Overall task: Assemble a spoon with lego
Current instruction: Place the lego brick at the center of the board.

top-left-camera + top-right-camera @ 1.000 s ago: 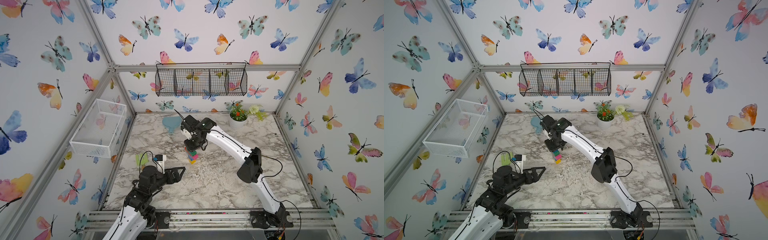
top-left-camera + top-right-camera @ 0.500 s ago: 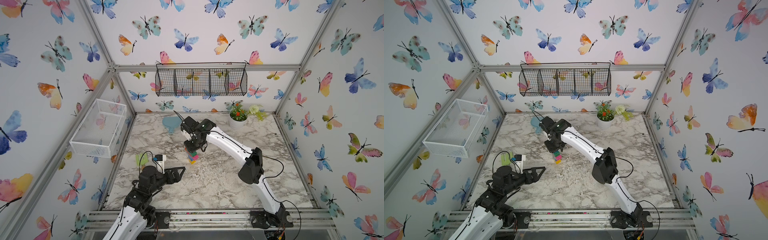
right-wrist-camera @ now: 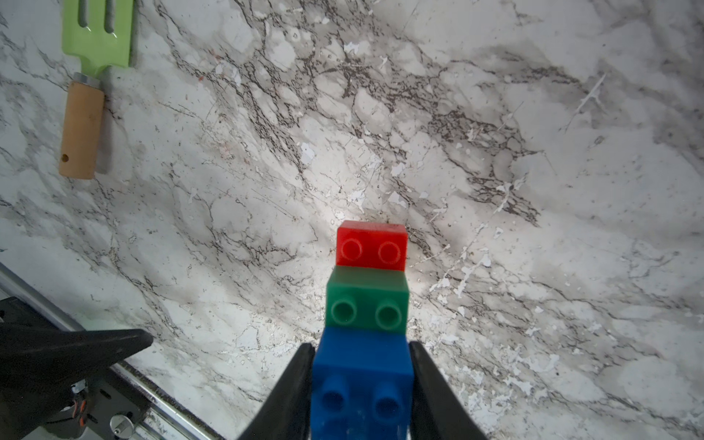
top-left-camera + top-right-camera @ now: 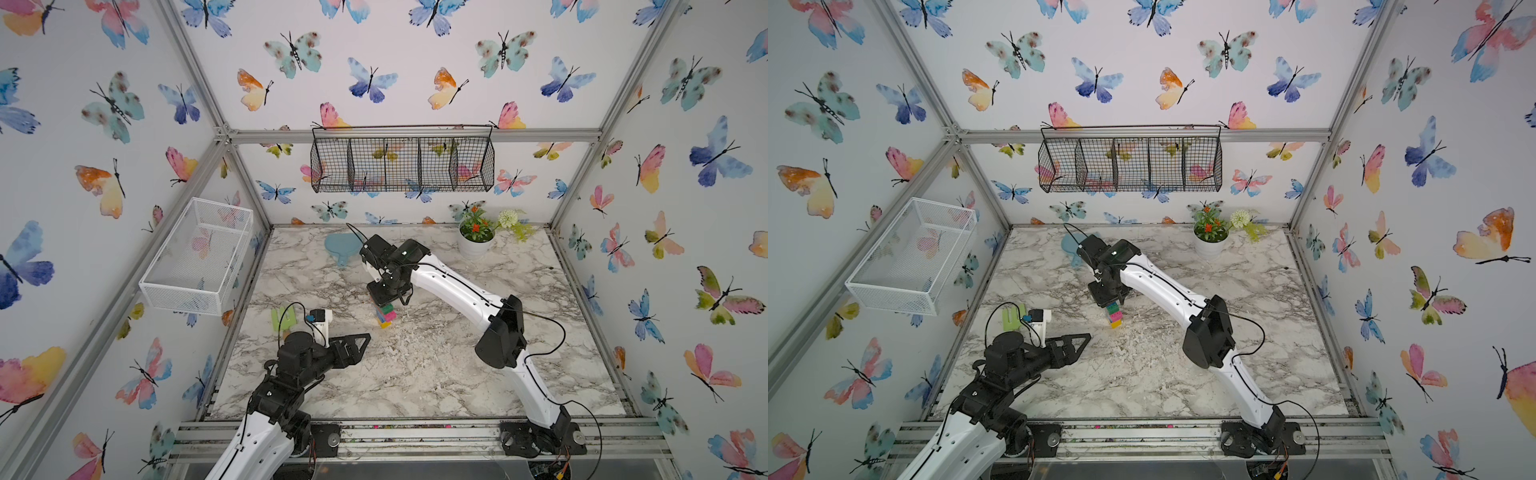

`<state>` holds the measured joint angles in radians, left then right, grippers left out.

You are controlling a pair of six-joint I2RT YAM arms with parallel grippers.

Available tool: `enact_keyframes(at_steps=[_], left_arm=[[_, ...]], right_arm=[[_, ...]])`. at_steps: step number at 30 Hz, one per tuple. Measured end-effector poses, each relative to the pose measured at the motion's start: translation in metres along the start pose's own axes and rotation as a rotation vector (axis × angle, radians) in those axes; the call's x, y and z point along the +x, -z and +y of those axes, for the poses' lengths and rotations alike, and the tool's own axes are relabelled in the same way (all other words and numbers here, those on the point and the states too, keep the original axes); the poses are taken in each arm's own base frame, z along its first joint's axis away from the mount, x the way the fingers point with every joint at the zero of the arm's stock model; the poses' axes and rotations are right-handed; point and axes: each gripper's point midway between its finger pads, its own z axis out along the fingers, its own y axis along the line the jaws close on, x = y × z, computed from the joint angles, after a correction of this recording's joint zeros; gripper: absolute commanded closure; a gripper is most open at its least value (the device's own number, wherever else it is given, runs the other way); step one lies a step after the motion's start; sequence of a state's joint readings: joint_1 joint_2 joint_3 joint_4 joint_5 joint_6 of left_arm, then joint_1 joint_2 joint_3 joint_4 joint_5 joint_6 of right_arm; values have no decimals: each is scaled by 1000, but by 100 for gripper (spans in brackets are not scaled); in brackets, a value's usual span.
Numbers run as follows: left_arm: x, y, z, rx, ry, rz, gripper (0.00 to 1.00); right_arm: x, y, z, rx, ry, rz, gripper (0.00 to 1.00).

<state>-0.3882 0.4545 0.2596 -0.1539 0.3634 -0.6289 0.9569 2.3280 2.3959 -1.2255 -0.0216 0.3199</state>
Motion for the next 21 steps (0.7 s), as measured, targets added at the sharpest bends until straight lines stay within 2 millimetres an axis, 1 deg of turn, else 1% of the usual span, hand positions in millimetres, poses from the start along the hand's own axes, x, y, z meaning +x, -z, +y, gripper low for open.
enact_keyframes(at_steps=[2,6,9,12,13,15,16,21], left_arm=[[0,0,0,0,0,0,1],[0,0,0,0,0,0,1],[0,0,0,0,0,0,1],[0,0,0,0,0,0,1],[0,0,0,0,0,-1,1],[0,0,0,0,0,0,1],[0,0,0,-1,0,0,1],[0,0,0,0,0,-1,1]], right_arm=[[1,-3,0,3,-2,8,49],[1,-4,0,3,-6,8,49],[3,-6,-1,5,-7,17,52],[11,-14,-3,13,-9,45,54],[15,-18,-4,17,-10,58,55],[20,-22,-6,22,-10,77,61],[20,-23,-6,23,-10,80,65],[20,-23,-6,23,-11,77,74]])
